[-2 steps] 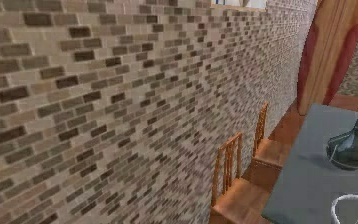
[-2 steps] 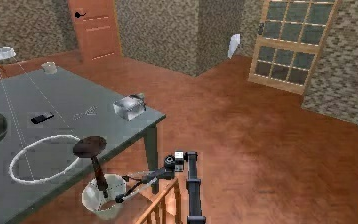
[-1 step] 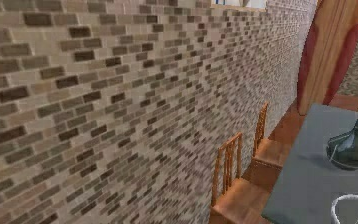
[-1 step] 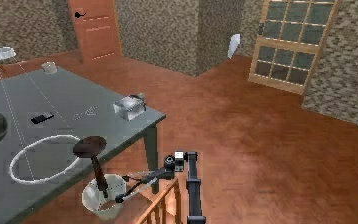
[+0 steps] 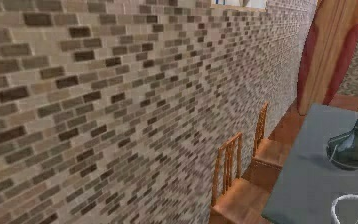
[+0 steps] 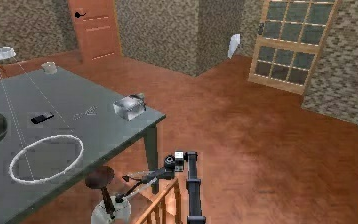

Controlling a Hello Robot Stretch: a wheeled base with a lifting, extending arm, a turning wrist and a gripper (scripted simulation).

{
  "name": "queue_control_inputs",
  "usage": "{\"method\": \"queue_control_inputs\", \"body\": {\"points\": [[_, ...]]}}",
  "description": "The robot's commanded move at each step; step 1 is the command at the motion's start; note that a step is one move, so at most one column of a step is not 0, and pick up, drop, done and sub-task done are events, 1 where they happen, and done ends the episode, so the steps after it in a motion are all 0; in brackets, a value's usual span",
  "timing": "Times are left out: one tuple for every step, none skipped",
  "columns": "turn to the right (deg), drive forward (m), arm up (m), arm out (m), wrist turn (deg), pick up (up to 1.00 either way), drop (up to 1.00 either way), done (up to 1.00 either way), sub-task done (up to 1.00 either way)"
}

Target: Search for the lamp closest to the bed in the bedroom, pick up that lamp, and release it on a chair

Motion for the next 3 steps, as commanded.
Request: {"method": "queue_control_inputs", "body": {"points": [[0.0,0.00,0.10,0.00,0.0,0.00,0.00,0.00,0.00],[0.0,0.00,0.00,-0.08,0.0,0.00,0.00,0.00,0.00],[0.0,0.00,0.00,0.00,0.0,0.00,0.00,1.00,0.00]]}}
